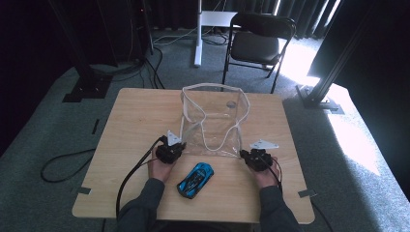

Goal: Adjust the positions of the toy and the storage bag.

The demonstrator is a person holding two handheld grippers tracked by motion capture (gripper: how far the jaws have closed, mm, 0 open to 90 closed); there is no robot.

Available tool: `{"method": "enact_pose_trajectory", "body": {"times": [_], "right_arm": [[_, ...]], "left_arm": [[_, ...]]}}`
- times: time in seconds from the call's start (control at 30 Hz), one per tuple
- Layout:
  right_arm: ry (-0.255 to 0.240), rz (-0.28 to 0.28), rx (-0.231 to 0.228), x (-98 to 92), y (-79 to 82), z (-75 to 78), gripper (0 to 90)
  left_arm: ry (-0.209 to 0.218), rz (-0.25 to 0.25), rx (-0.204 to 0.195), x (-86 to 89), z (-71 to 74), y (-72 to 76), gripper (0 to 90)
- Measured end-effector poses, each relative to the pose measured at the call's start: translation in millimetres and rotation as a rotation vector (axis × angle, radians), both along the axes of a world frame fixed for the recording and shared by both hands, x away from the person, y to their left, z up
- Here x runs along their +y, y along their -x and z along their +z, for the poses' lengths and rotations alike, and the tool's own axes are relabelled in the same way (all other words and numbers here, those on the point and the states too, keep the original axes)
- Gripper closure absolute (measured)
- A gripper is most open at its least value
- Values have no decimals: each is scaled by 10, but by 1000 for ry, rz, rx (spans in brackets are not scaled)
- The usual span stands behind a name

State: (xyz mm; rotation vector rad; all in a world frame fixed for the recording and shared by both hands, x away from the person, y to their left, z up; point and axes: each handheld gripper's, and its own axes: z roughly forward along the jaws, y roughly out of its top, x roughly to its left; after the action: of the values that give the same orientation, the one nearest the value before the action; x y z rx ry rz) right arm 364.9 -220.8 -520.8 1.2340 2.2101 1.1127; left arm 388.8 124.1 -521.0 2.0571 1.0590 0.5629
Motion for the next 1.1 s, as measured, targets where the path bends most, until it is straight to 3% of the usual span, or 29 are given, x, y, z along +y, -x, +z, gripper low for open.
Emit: {"method": "enact_pose_trajectory", "body": {"times": [0.13,0.3,0.47,0.57,0.67,0.7,0.77,0.83,0.87,1.1], "right_arm": [[14,18,0,95,-27,12,871],[12,42,-2,184,-27,9,871],[20,58,-9,248,6,8,864],[12,51,-3,261,33,22,728],[32,48,-17,281,86,32,672],[44,49,-24,294,119,33,645],[65,47,-42,339,239,29,604],[72,50,-56,367,330,21,576],[75,48,-58,382,377,17,573],[69,120,-25,512,536,-18,566]], "left_arm": [[-9,18,5,50,12,15,868],[20,44,9,182,-3,84,868],[20,44,13,241,2,138,864],[51,51,16,270,34,213,745],[67,56,11,299,79,295,634],[73,62,9,311,100,338,634],[82,48,8,343,137,472,582],[78,40,11,349,132,517,554],[69,20,28,348,104,604,546],[31,-48,49,329,-19,826,505]]}}
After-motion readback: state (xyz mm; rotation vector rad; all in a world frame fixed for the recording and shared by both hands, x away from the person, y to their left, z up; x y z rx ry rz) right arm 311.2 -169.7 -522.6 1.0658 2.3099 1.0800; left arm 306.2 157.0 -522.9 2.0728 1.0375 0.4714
